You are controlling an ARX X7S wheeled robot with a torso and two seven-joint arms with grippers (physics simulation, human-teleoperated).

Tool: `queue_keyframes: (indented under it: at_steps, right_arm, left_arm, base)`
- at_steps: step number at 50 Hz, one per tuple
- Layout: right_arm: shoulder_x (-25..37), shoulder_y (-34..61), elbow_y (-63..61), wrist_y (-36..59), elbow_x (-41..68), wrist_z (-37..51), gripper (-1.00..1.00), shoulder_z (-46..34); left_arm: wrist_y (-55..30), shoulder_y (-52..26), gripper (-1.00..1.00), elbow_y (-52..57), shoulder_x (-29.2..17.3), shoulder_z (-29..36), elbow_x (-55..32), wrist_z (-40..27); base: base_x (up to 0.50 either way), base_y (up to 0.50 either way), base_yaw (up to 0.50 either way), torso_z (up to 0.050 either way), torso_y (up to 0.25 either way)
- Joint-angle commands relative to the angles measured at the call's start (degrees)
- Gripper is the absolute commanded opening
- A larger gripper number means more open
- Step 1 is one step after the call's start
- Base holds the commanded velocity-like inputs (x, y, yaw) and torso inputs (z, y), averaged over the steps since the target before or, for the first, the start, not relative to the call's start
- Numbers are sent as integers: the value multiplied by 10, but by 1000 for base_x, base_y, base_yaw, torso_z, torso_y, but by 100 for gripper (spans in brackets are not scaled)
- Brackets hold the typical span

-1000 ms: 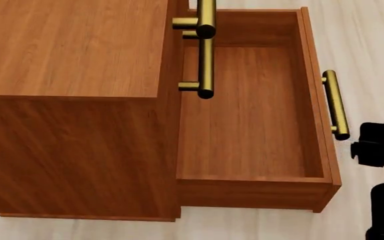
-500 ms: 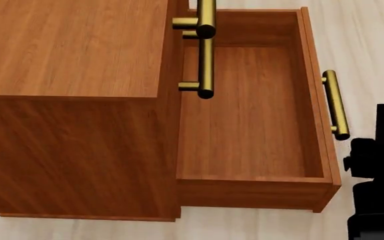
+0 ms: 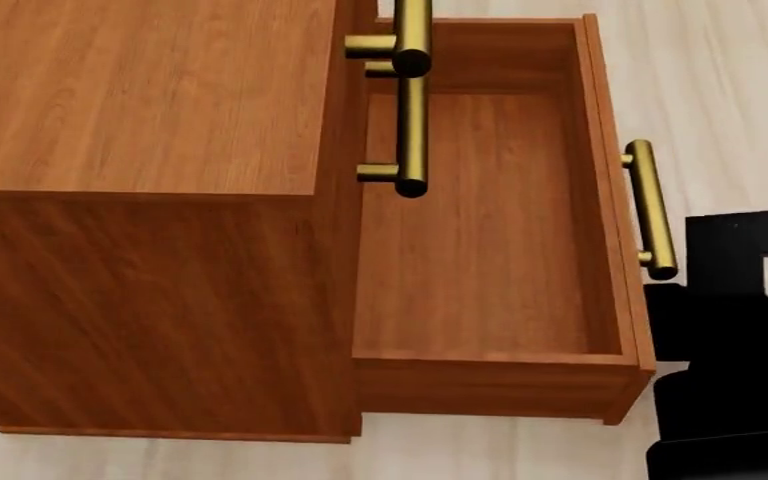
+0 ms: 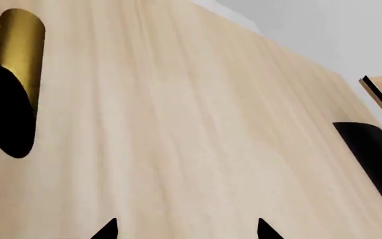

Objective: Close the bottom drawer of the cabinet and open the top drawer.

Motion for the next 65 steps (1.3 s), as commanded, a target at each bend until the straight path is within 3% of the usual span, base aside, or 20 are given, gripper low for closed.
queue_keyframes:
  at_steps: [1,20,30,39,40,52,65]
  right_arm:
    - [-12,-13,-76,33,17,-15,100,-14]
    - [-15,-53,-248,103,32,-40,100,-62]
    - [-26,-77,-277,105,35,-45,100,-90]
    - [-41,-78,-258,91,37,-57,100,-115]
    - [-44,-77,-251,87,39,-60,100,-116]
    - [-72,-46,-200,46,51,-88,100,-133]
    - [-116,35,-11,-63,70,-160,100,-142]
  left_arm:
    - [2,1,100,0,-1,0,-2,-1]
    - [6,3,100,-1,-3,3,-2,-3]
    - [8,4,100,0,-4,3,-3,-4]
    - [8,5,100,0,-6,5,-3,-5]
    - [41,17,100,-19,5,6,4,5]
    - [9,5,100,-1,-8,5,-5,-7]
    - [6,1,100,-4,-12,9,-7,-8]
  base:
    - [0,0,0,0,0]
    - [0,0,0,0,0]
    - [0,0,0,0,0]
    - [0,0,0,0,0]
    - [0,0,3,0,0]
    - [0,0,0,0,0]
    - [11,1,4,0,-1]
